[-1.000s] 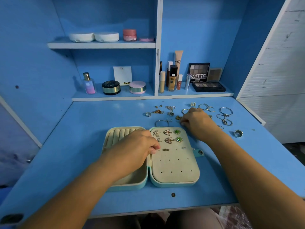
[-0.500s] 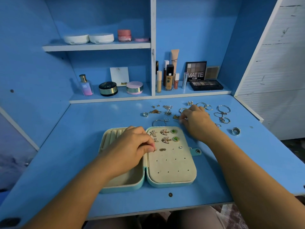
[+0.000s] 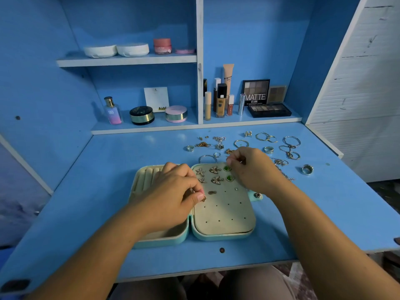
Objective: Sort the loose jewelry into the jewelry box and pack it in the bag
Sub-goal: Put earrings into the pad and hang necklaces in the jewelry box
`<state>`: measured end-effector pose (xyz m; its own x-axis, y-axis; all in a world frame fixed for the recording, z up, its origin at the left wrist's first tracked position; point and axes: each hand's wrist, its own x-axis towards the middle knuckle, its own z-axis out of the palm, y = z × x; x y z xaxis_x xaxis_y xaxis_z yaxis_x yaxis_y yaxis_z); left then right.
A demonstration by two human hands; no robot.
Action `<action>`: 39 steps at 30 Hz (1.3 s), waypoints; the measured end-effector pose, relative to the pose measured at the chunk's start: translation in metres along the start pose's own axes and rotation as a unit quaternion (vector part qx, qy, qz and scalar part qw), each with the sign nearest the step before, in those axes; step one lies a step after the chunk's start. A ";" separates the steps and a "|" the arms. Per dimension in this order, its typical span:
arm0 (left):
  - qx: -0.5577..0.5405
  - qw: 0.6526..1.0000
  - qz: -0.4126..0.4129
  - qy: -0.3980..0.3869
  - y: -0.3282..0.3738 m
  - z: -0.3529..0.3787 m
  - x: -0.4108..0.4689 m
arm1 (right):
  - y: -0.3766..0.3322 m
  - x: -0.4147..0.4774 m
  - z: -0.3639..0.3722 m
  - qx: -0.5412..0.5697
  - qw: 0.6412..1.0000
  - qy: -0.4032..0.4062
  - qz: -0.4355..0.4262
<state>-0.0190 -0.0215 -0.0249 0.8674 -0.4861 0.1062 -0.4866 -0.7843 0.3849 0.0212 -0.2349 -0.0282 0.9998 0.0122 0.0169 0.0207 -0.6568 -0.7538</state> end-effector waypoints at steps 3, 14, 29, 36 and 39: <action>-0.024 1.000 0.006 0.008 0.007 0.004 0.000 | -0.006 0.000 -0.003 0.048 0.999 0.010 0.016; -0.131 0.991 0.024 0.006 0.040 0.018 0.011 | 0.007 -0.021 -0.008 0.314 0.947 0.046 0.048; -0.108 0.991 -0.073 0.017 0.052 0.024 0.025 | 0.003 -0.040 -0.007 0.387 0.920 0.058 0.032; -0.128 0.977 0.046 0.162 0.046 0.036 -0.003 | 0.002 -0.046 -0.005 0.436 0.898 0.054 0.027; -0.118 0.978 0.063 0.163 0.043 0.041 -0.020 | -0.001 -0.048 -0.004 0.480 0.876 0.047 0.016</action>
<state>-0.0612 -0.0611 -0.0478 0.8078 -0.3940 0.4383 -0.5876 -0.5973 0.5459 -0.0265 -0.2373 -0.0257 0.9962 -0.0867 0.0049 0.0291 0.2804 -0.9594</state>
